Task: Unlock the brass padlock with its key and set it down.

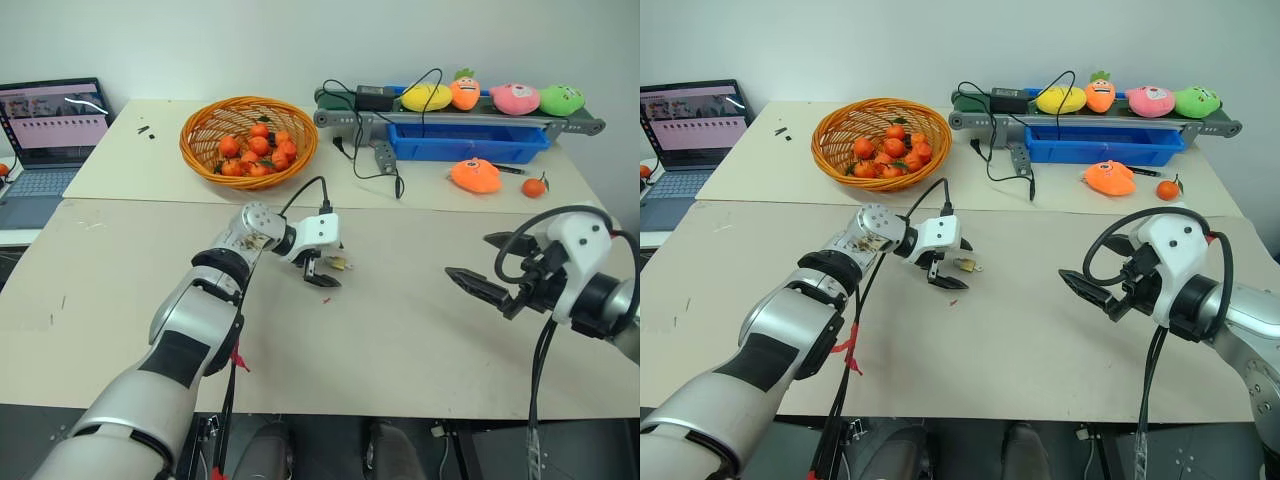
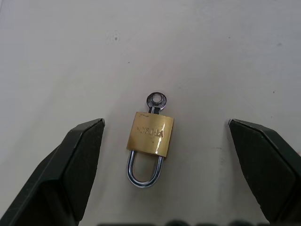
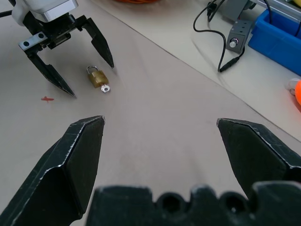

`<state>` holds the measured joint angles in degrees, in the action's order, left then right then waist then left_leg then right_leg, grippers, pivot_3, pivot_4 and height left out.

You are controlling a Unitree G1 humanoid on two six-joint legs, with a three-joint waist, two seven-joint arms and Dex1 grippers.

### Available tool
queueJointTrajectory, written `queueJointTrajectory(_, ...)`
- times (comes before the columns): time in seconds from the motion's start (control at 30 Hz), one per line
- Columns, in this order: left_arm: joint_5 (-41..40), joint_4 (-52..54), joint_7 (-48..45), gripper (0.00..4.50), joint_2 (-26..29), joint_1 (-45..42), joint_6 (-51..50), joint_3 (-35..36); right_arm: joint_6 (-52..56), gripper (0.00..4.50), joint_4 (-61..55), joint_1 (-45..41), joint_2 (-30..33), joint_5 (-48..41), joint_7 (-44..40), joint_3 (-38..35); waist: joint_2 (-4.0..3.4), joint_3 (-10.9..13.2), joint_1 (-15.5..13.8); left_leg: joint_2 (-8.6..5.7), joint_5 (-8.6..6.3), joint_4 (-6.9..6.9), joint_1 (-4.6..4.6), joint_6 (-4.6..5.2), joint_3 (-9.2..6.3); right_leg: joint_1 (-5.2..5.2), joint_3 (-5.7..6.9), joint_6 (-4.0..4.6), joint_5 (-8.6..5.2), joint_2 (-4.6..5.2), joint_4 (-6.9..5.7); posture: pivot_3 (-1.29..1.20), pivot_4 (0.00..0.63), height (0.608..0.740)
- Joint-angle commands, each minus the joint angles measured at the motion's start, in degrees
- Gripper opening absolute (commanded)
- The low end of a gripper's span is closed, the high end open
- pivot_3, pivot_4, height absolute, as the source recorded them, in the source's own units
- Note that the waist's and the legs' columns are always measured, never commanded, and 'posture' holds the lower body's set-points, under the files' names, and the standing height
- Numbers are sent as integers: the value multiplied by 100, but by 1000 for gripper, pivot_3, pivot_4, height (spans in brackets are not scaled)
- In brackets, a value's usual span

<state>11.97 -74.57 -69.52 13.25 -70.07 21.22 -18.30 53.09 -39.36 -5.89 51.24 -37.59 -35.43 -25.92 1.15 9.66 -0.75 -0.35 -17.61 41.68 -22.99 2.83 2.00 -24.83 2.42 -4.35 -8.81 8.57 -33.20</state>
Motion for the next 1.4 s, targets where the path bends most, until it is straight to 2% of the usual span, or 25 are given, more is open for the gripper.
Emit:
queueJointTrajectory(0.03, 83, 19, -18, 4241, 29, -98, 45, 79, -40, 4497, -166, -22, 121, -39, 59, -299, 0, 0, 0, 0, 0, 1, 0, 0, 0, 0, 0, 0, 0, 0, 0, 0, 150, 740)
queueJointTrajectory(0.1, 67, 22, -79, 3789, 36, -90, 75, 125, -66, 4500, -150, -18, 148, -5, 65, -271, 0, 0, -1, 0, 0, 2, 0, 1, 0, 0, 0, -1, 0, 0, 0, 0, 150, 740)
queueJointTrajectory(0.17, 6, 36, -185, 3103, 31, -90, 85, 218, -80, 4500, -155, -2, 214, 34, 51, -231, 0, 0, -1, 0, -1, 2, -1, 1, 0, 0, 0, -1, 1, 0, 0, 0, 150, 740)
queueJointTrajectory(0.2, -13, 42, -212, 2633, 25, -93, 72, 259, -82, 4500, -165, -3, 254, 50, 39, -204, 0, 0, -1, 0, -1, 2, -1, 2, 0, 0, 0, -1, 1, 0, 0, 0, 150, 740)
queueJointTrajectory(0.27, -12, 48, -228, 2016, 11, -95, 46, 324, -72, 4500, -173, -46, 277, 23, 52, -179, 0, 0, 0, 0, -2, 2, -1, 3, 0, 0, 0, -1, 1, 0, 1, 0, 150, 740)
queueJointTrajectory(0.3, -13, 54, -229, 1537, 2, -93, 36, 358, -68, 4500, -164, -90, 281, -5, 70, -170, 0, 0, 0, 0, -2, 2, -1, 3, 0, 0, 0, -1, 1, 0, 1, 0, 150, 740)
queueJointTrajectory(0.4, -13, 68, -179, 462, -15, -86, -4, 455, -78, 4500, -138, -159, 311, -18, 82, -143, 0, 0, 0, 1, -2, 3, -1, 3, 0, 0, 0, -1, 1, 0, 0, 0, 150, 740)
queueJointTrajectory(0.8, -35, 95, -7, 462, -29, -82, -230, 765, -174, 4500, -17, -261, 309, 94, 66, -13, 0, 0, 0, 0, -2, 3, -1, 3, 0, 0, 0, -2, 1, 0, 0, 0, 150, 740)
queueJointTrajectory(0.93, -48, 94, -112, 1474, -49, -115, -315, 818, -213, 4500, -7, -254, 282, 144, 86, 16, 0, 0, 0, 0, -2, 3, -2, 3, 1, 0, 0, -2, 1, 0, 1, 0, 150, 740)
queueJointTrajectory(1.07, 54, 74, -35, 3104, -80, -93, -329, 765, -190, 4500, -32, -261, 270, 171, 104, 10, 0, 0, 0, 0, -1, 3, -2, 2, 1, 0, 0, -2, 1, 0, 0, 0, 150, 740)
queueJointTrajectory(1.1, 54, 66, -99, 3382, -99, -85, -336, 758, -176, 4500, -47, -265, 268, 171, 114, 3, 0, 0, 0, 0, -1, 4, -2, 2, 1, 0, 0, -2, 1, 0, 0, 0, 150, 740)
queueJointTrajectory(1.4, 261, 35, -171, 3382, -212, -63, -279, 583, -80, 4500, -128, -281, 297, 124, 176, -93, 0, 0, 2, 0, -2, 4, -1, 3, 1, 0, 0, -2, 1, 0, 0, 0, 150, 740)
